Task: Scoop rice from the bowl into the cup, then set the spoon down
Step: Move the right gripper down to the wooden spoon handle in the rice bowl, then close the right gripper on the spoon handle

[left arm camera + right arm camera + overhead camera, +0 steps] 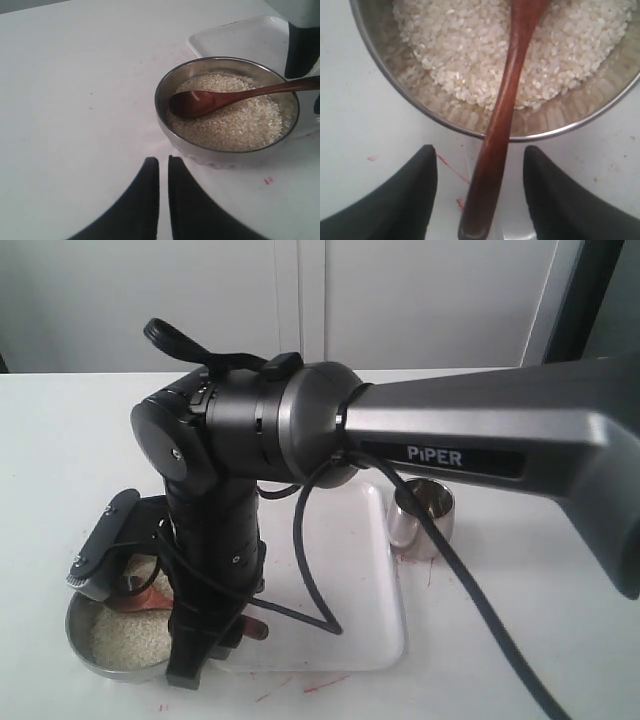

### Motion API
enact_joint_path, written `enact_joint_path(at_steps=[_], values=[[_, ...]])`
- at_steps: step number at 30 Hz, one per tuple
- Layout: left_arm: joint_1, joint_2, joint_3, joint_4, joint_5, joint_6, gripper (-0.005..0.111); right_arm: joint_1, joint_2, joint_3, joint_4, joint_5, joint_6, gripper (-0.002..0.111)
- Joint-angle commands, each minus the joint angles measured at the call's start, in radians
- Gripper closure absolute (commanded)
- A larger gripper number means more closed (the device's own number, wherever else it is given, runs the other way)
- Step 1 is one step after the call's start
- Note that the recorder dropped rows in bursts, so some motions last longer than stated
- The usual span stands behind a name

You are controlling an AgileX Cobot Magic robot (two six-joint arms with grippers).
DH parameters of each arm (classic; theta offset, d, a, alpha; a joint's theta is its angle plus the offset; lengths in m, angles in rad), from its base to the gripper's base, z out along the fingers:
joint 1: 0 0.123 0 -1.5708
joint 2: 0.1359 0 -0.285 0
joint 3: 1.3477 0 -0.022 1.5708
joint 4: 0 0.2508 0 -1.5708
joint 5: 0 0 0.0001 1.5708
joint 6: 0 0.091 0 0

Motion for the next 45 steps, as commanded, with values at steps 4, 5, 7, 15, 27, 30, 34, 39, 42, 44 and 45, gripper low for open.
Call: enact_joint_path(at_steps=[4,5,7,15,27,30,34,39,42,44,45], values=[[-0.005,0.001,-0.003,-0.007,-0.001,-0.002,0.092,0.000,0.002,0.003,-0.003,-0.012,0.022,0.059],[-0.005,0.001,-0.003,-0.007,-0.001,-0.002,0.092,0.000,0.004,0.003,-0.003,-0.012,0.025,0.059],[-0.005,0.001,-0.003,-0.007,-0.001,-0.002,0.092,0.000,0.012,0.003,-0.007,-0.012,0.038,0.059],[-0.005,0.001,-0.003,-0.007,-0.001,-0.002,0.092,0.000,0.037,0.001,-0.044,-0.005,0.119,0.091],[-0.005,0.001,-0.003,-0.007,-0.001,-0.002,0.092,0.034,-0.187,0.001,-0.081,0.137,0.135,0.108],[-0.005,0.001,-0.003,-0.007,-0.001,-0.002,0.092,0.117,-0.274,0.001,-0.156,0.137,0.149,0.108],[-0.005,0.001,-0.003,-0.007,-0.001,-0.002,0.092,0.247,-0.318,0.001,-0.474,0.137,0.365,0.108],[-0.005,0.001,-0.003,-0.007,-0.001,-0.002,0.092,0.325,-0.297,0.039,-0.681,0.137,0.398,0.108],[-0.005,0.001,-0.003,-0.007,-0.001,-0.002,0.092,0.332,-0.273,0.108,-0.768,0.137,0.398,0.108],[-0.005,0.001,-0.003,-0.007,-0.001,-0.002,0.092,0.330,-0.252,0.161,-0.821,0.137,0.398,0.108],[-0.005,0.001,-0.003,-0.007,-0.001,-0.002,0.092,0.330,-0.239,0.187,-0.851,0.137,0.400,0.108]])
